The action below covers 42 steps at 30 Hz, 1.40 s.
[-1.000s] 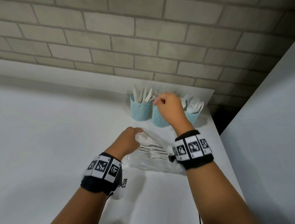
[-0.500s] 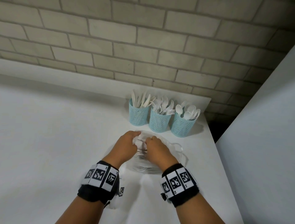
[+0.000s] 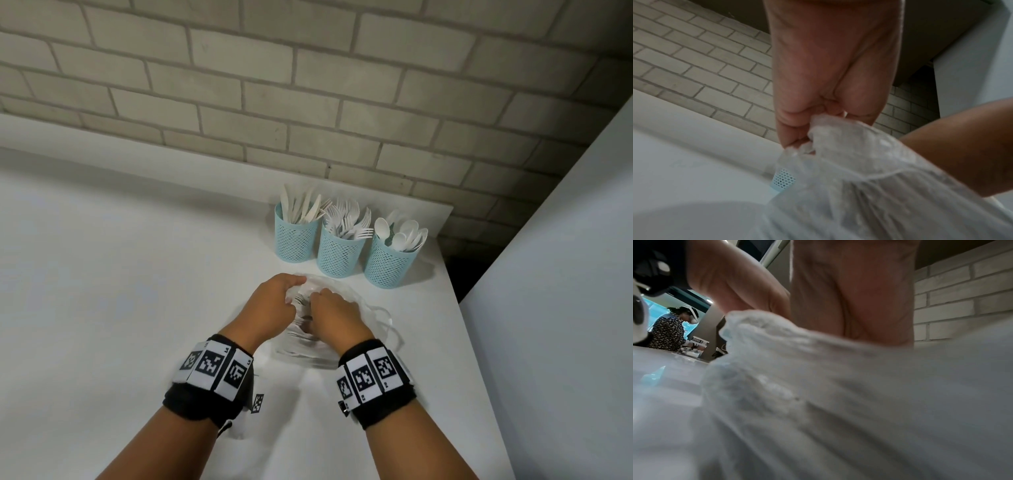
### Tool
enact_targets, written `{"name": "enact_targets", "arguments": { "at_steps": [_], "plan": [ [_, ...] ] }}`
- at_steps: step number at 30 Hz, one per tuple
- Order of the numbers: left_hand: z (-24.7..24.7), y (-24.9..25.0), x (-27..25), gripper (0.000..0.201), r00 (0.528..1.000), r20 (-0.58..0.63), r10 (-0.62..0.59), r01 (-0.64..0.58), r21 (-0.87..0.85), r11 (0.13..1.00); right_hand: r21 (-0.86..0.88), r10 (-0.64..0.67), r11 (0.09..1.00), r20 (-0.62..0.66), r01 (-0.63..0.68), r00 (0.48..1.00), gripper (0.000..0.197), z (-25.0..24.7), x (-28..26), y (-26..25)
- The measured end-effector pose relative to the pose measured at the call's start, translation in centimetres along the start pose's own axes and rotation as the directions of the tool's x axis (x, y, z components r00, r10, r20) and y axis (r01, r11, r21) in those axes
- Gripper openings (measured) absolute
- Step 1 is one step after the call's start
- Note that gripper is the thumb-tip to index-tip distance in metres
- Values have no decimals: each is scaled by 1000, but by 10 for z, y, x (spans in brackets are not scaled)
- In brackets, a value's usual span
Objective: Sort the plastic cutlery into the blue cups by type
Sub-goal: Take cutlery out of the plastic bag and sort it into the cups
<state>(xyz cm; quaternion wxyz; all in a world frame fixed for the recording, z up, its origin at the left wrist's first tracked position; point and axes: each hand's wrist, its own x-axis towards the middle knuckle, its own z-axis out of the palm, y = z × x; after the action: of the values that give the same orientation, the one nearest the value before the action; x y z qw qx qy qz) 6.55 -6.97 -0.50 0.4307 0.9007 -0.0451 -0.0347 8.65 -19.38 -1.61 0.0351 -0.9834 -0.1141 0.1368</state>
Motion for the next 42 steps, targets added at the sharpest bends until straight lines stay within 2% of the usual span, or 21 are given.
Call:
{"name": "enact_targets", "arguments": {
  "at_steps": [3, 7, 14, 17, 20, 25, 28, 30, 32, 34, 36, 38, 40, 42],
  "plan": [
    [-1, 0, -1, 56, 1000, -9, -1, 1, -1, 1000, -40, -8, 999, -22, 7, 1000, 42, 3, 1, -4],
    [-4, 0, -1, 53, 999, -30, -26, 25, -31, 999, -75, -69, 995, -47, 66, 996, 33, 4, 2, -7],
    [-5, 1, -4, 50, 999, -22, -31, 30, -51, 998, -142, -61, 989, -69, 51, 996, 33, 4, 3, -14],
    [-7, -1, -5, 49, 999, -12, -39, 39, -54, 998, -64, -61, 996, -77, 56, 995, 31, 1, 1, -9],
    [-8, -2, -5, 50, 999, 5, -48, 48, -60, 997, 37, -81, 996, -89, 85, 993, 38, -5, -5, 4],
    [-7, 0, -6, 54, 998, 23, -56, 56, -19, 998, 258, -99, 961, -14, 100, 995, 24, -24, -15, 22],
    [-12, 2, -7, 54, 996, 40, -78, 78, 2, 997, 521, -127, 847, 5, 106, 992, 13, -40, -22, 30],
    [-16, 6, -8, 54, 995, 31, -96, 92, 105, 990, 622, -147, 771, -35, 137, 988, 7, -53, -25, 33],
    [-17, 11, -9, 53, 998, -46, -32, 40, 185, 982, 742, -147, 649, -97, 169, 984, 14, -63, -25, 36],
    [-17, 19, -8, 48, 994, -94, 58, -52, 61, 997, 880, -108, 443, -140, 173, 984, 13, -69, -20, 37],
    [-16, 26, -5, 38, 998, -16, 62, -64, -230, 971, 949, -66, 268, -157, 169, 985, 12, -74, -14, 35],
    [-14, 31, -3, 31, 989, 144, 37, 34, -465, 885, 978, -50, 130, -159, 164, 986, 12, -75, -9, 30],
    [-13, 34, 0, 33, 964, 263, 30, 122, -542, 832, 990, -47, -5, -142, 142, 989, 11, -74, -6, 25],
    [-13, 34, 3, 37, 941, 338, 23, 194, -592, 782, 991, -53, -61, -122, 119, 991, 15, -70, -4, 22]
  ]
}}
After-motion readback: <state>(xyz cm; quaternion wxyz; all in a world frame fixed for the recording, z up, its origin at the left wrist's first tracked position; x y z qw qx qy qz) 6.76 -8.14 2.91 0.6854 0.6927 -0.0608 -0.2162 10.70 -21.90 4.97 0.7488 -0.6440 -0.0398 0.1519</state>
